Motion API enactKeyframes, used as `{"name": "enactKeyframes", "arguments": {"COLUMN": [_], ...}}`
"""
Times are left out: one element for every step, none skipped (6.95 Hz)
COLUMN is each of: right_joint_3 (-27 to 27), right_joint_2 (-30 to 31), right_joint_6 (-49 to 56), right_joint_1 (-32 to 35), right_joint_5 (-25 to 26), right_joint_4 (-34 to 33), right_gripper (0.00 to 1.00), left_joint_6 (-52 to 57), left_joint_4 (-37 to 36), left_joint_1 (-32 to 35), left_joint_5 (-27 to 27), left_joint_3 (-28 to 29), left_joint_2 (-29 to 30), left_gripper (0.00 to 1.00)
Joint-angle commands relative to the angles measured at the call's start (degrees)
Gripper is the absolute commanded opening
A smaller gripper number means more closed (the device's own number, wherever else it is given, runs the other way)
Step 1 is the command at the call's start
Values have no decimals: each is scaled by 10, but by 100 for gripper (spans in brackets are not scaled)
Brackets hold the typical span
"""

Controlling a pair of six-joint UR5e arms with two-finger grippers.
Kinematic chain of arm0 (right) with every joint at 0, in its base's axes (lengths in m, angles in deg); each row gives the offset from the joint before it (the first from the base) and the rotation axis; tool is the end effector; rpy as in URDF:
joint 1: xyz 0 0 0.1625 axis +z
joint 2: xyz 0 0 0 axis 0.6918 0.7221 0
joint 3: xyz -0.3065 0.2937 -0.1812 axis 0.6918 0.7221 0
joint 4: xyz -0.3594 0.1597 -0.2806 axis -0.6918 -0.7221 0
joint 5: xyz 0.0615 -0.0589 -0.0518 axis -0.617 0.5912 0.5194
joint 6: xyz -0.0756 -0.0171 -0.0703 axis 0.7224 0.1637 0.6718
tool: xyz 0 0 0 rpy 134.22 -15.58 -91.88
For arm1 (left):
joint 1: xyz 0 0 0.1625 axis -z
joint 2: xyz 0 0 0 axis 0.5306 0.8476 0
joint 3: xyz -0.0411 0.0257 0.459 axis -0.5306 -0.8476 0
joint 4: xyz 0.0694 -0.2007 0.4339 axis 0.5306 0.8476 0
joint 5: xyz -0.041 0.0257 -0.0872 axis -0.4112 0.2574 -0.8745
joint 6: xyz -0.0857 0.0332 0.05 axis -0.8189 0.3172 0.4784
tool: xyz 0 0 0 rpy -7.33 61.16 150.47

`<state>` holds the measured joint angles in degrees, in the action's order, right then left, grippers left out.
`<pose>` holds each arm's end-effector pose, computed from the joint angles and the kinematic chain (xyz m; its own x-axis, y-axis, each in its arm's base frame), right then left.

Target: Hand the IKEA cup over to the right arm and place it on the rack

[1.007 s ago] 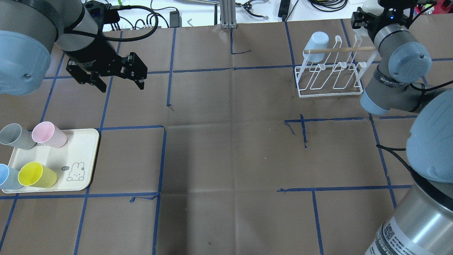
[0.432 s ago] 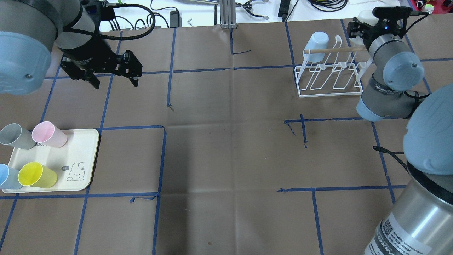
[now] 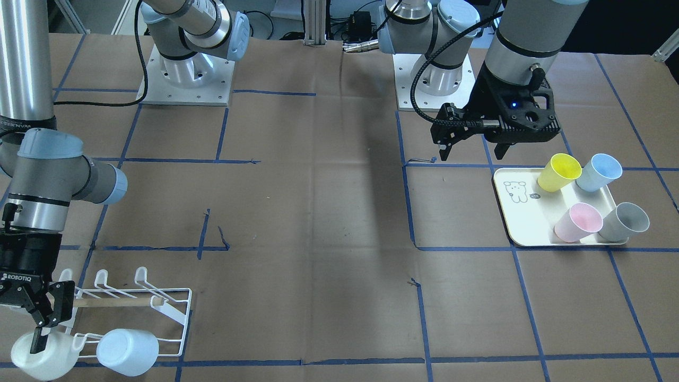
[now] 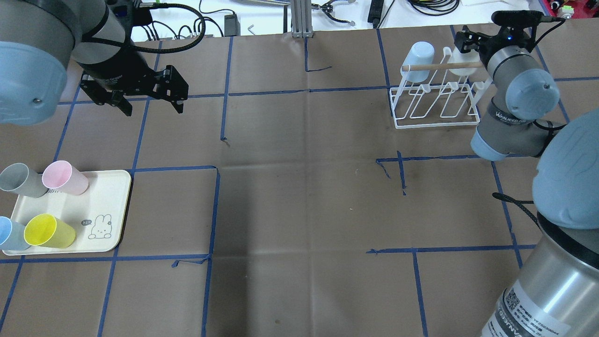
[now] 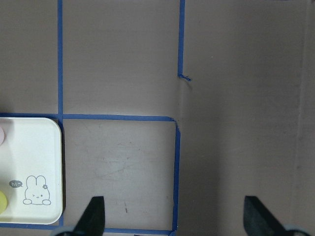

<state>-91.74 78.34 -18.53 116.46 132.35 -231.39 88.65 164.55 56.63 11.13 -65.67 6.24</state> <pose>-0.0616 -0.7034 0.2396 -0.9931 0.1122 0.0347 0.0069 0.3506 -0.9365 -0.1171 -0.5761 0.5052 -0.9992 -0.0274 -0.0276 -0.0251 0.9966 -0.0789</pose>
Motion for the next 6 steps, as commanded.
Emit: {"name": "enactKeyframes", "arguments": {"right_joint_3": [2,2,3,2,2,3], "right_joint_2": [4,10,22,55,99,143], "right_joint_6": [0,0,0,0,0,0], "right_joint_1": [1,3,5,6,13,24], "right_joint_5": [3,3,5,6,8,8], "right_joint_4": [9,38,61,83,159,238], "right_gripper": [100,100,100,100,100,100], "left_joint_6": [0,0,0,0,-1,-2], "left_joint_4": [0,0,0,0,0,0], "left_joint_1": [0,0,0,0,0,0], "left_joint_5": [-1,-1,-2,-3,-4,-18], "left_joint_3": [-1,-1,-1,-1,-1,-2], "left_joint_2": [0,0,0,0,0,0], "left_gripper": [99,99,99,99,99,99]}}
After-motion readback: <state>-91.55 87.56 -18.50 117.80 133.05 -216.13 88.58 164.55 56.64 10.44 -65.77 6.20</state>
